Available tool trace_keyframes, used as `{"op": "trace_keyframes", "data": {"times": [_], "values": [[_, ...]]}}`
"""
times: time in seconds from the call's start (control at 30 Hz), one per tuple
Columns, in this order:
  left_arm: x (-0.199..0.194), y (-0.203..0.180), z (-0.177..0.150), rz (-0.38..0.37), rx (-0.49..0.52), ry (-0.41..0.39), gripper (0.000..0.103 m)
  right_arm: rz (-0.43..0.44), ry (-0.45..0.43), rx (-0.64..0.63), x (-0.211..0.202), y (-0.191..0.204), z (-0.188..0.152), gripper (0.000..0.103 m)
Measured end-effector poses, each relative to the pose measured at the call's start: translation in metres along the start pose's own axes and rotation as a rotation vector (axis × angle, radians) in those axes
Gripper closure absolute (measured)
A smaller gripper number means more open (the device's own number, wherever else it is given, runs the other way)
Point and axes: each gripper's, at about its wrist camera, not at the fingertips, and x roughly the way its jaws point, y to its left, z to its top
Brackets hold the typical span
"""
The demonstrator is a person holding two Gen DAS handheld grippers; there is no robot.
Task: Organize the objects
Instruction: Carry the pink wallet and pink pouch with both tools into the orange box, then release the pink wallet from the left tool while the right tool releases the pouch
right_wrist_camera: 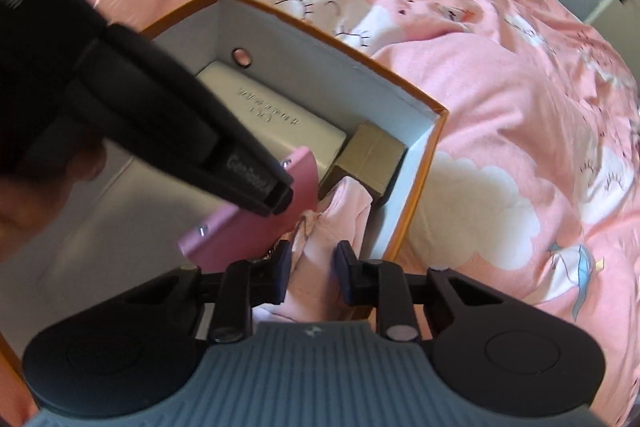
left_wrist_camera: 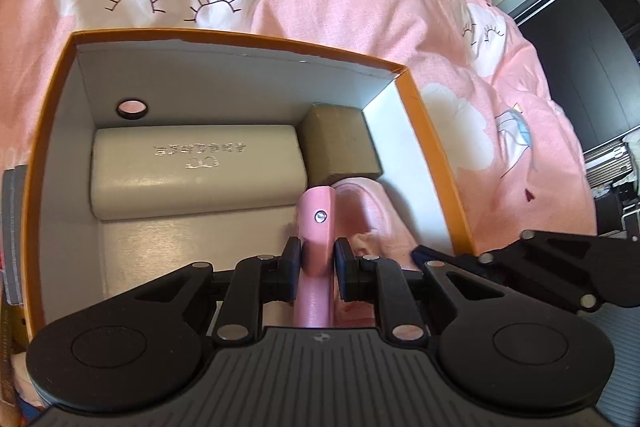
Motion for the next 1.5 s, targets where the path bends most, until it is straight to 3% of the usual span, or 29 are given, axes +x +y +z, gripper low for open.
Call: {"op": "trace_keyframes", "data": {"times": [0.17,0.33,0.47,0.73,0.83,1.03,1.1,1.17,1.3,1.5], "values": [[0.007,-0.005,0.003,-0.037,-0.015,0.014,0.082,0.013,-0.018,0.086,0.005,-0.008,-0.001,0.082],[0.009,0.005,0.004,-0.131,-0.083,0.038,0.079,0.047,-0.034,0.095,-0.008,-0.015,-0.003,0.079],[0.009,0.006,0.002,-0.138,-0.083,0.043,0.078,0.045,-0.051,0.063,-0.022,-0.012,-0.008,0.071],[0.012,0.005,0.004,-0.14,-0.108,0.044,0.078,0.123,-0.024,-0.039,-0.04,0.01,-0.019,0.068],[0.012,0.0,0.005,-0.118,-0.08,0.032,0.077,0.166,0.018,-0.046,-0.036,0.021,-0.022,0.08],[0.009,-0.002,0.004,-0.112,-0.059,0.03,0.077,0.139,0.057,0.031,-0.013,0.028,-0.024,0.084],[0.007,-0.001,0.004,-0.113,-0.053,0.032,0.077,0.113,0.051,0.077,-0.008,0.024,-0.024,0.098],[0.005,0.0,0.004,-0.113,-0.049,0.032,0.075,0.118,0.046,0.145,-0.006,0.015,-0.023,0.103],[-0.005,0.002,0.001,-0.108,-0.017,0.016,0.071,0.129,0.043,0.206,-0.002,0.007,-0.022,0.103],[-0.016,0.011,-0.007,-0.069,0.01,0.014,0.068,0.124,0.044,0.157,-0.01,0.015,-0.023,0.102]]}}
